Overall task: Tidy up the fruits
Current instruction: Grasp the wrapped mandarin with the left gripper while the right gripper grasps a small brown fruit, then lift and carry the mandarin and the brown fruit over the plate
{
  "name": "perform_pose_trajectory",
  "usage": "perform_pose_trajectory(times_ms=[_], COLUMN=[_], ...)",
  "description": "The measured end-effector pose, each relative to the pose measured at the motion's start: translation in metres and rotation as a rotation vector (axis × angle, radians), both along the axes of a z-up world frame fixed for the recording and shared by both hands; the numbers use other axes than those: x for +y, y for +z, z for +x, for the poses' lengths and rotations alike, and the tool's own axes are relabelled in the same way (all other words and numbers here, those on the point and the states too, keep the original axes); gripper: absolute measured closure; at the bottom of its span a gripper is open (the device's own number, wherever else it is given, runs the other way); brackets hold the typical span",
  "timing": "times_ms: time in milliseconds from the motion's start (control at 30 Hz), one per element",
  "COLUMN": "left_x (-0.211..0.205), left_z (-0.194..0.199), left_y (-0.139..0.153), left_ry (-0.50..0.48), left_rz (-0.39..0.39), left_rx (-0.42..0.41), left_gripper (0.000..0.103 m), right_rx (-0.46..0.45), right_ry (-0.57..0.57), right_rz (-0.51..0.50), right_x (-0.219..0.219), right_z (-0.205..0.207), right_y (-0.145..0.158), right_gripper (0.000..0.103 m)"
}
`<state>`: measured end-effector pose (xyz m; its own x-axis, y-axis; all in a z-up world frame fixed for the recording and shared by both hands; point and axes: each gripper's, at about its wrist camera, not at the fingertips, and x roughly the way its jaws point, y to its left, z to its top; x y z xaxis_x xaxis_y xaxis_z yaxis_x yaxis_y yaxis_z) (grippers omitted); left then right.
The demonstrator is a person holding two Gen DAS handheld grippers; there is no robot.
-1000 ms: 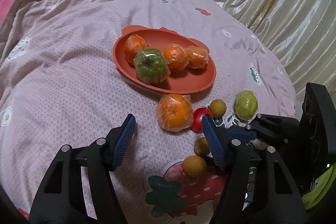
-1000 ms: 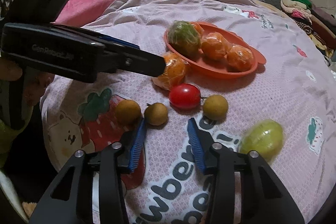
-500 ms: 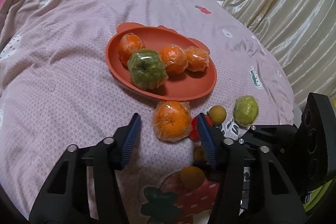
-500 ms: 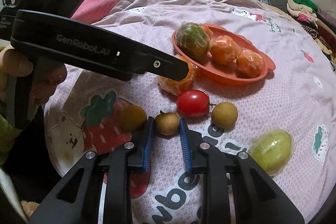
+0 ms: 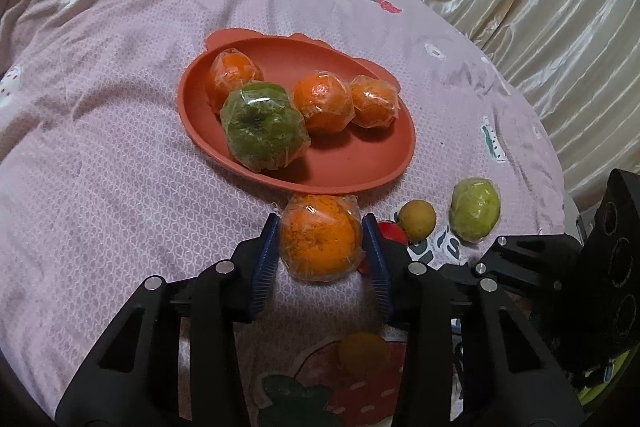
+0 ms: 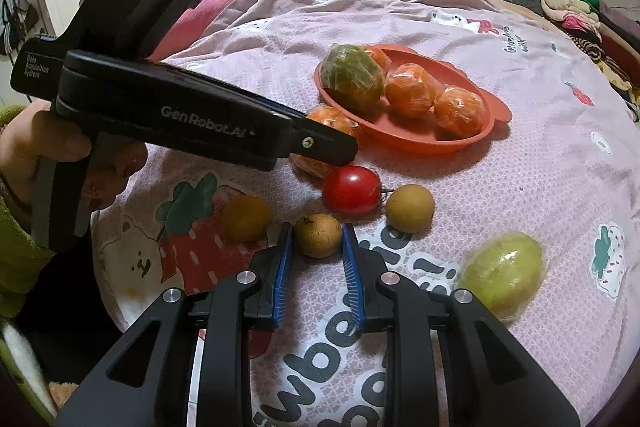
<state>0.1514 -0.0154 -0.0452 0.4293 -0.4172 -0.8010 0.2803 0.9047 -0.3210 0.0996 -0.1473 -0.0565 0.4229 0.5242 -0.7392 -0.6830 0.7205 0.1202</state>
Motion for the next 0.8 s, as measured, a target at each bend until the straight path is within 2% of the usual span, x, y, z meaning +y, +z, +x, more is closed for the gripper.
perform_pose_trajectory(times_ms=[333,800], left_x=[0.013,0.043], left_z=[-0.017,-0.012], left_y=[0.026,0.056], left_ry=[0.009,0.103], left_rz=[-0.039,-0.038], left_rx=[-0.076,-0.156], left_gripper=[0.070,0.070], right_rx=[-0.027,-0.069], right_ry=[-0.042,-0.084], right_rz=[0.029,0.055], right_x=[-0.015,-0.026], right_z=[0.000,0.012], right_y=[0.013,0.034], right_gripper=[0.080,0.080])
